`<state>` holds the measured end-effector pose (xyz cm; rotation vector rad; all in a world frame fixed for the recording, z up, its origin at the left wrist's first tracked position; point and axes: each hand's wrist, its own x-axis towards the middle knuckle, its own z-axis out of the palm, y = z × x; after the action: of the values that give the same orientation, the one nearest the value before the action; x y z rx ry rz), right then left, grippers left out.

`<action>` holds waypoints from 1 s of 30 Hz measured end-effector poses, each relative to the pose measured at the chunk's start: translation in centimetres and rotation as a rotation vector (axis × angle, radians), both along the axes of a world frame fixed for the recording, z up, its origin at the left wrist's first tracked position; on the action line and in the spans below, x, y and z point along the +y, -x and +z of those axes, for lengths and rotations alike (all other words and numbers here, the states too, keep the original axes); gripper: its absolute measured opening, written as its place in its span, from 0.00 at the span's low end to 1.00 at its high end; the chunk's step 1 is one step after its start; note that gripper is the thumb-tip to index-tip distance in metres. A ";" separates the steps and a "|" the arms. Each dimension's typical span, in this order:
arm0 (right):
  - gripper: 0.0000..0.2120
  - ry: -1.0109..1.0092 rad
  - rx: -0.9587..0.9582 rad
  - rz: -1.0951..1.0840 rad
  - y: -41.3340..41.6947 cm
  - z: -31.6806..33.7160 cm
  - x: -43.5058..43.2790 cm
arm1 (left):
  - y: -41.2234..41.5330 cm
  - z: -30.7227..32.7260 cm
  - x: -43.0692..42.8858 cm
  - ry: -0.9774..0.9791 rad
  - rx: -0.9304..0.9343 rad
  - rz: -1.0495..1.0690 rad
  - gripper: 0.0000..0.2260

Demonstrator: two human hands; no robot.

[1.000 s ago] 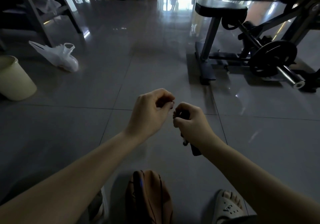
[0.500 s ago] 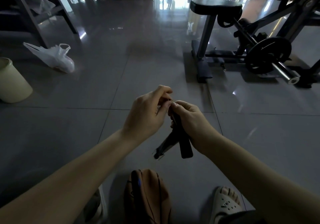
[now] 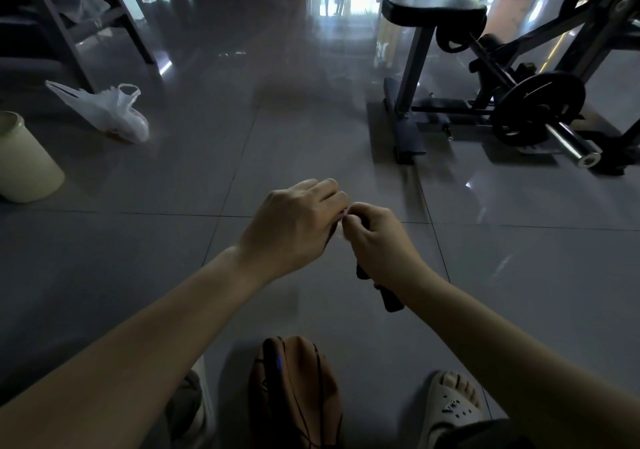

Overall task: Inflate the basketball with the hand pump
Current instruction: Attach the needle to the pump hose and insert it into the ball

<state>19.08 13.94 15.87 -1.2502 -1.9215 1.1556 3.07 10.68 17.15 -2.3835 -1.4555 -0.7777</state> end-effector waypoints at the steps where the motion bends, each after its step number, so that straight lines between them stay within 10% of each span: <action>1: 0.14 0.042 0.046 -0.001 0.0 0.0 0.0 | 0.0 0.0 0.0 -0.016 0.020 0.003 0.07; 8: 0.15 0.215 0.229 0.035 -0.1 0.4 -0.4 | -0.1 -0.3 -0.1 0.062 -0.065 0.034 0.07; 19: 0.15 -0.178 -0.068 0.012 -0.1 -0.2 0.2 | -0.4 -0.5 0.0 0.124 -0.104 0.105 0.12; 26: 0.15 -0.235 -0.169 0.002 -0.1 -0.8 0.5 | -0.5 -0.8 -0.1 0.379 -0.609 0.159 0.08; 30: 0.14 -0.259 -0.212 -0.032 0.1 -1.0 0.4 | -0.7 -0.9 -0.2 0.254 -0.415 0.202 0.09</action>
<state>19.00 14.37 14.85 -1.2961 -2.1172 0.7523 3.74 10.49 16.27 -2.2848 -2.0311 -1.1445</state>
